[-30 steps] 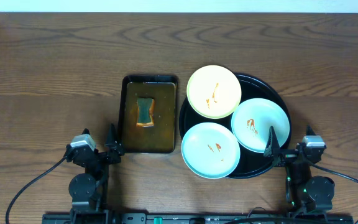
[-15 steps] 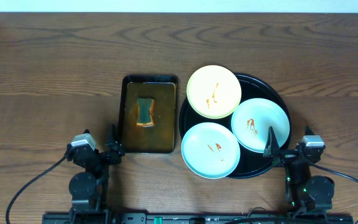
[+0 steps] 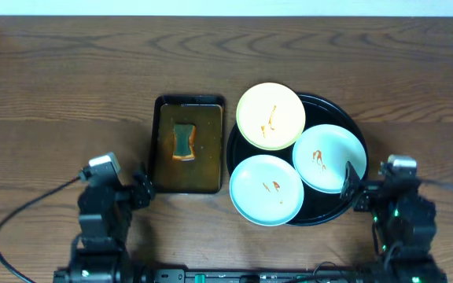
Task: Clean dirty plates on tray and stack at the side
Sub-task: 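Move left gripper over the sponge and right gripper to the plates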
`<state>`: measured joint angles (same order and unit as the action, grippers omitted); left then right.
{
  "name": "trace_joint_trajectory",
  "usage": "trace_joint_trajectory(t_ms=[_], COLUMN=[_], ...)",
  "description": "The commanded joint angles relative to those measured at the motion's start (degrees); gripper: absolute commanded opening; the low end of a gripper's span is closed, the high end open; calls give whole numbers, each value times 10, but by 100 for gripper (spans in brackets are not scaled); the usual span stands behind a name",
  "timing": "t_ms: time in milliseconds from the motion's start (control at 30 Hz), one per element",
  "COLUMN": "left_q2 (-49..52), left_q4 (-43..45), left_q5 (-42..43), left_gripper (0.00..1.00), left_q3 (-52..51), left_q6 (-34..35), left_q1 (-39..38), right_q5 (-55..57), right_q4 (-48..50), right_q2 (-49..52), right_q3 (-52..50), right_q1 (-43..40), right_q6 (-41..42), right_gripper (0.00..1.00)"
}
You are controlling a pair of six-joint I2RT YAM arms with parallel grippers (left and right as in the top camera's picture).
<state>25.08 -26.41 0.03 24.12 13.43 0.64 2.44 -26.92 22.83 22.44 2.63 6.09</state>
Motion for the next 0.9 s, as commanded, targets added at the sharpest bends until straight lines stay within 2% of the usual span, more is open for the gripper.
trace_joint_trajectory(t_ms=[0,167,300,433,667,867], left_q2=[65,148,174,179,179,179], left_q4=[-35,-116,-141,-156,-156,-156], left_q5=[5,32,32,32,32,32], left_gripper=[77,78,77,78,78,78], left_q3=[85,189,208,208,208,208], left_q6=[-8,-8,-8,-8,-8,-7], left_q1=[3,3,3,3,3,3], right_q5=[8,7,5,-56,-74,-244], right_q4=[-28,-141,-190,-202,-198,-190], right_q2=[102,300,416,501,519,517], right_q3=[75,212,281,305,305,305], right_q1=[4,-10,-19,-19,-19,-17], right_q6=[7,7,-24,-2,-1,-2], right_gripper=[99,99,99,99,99,99])
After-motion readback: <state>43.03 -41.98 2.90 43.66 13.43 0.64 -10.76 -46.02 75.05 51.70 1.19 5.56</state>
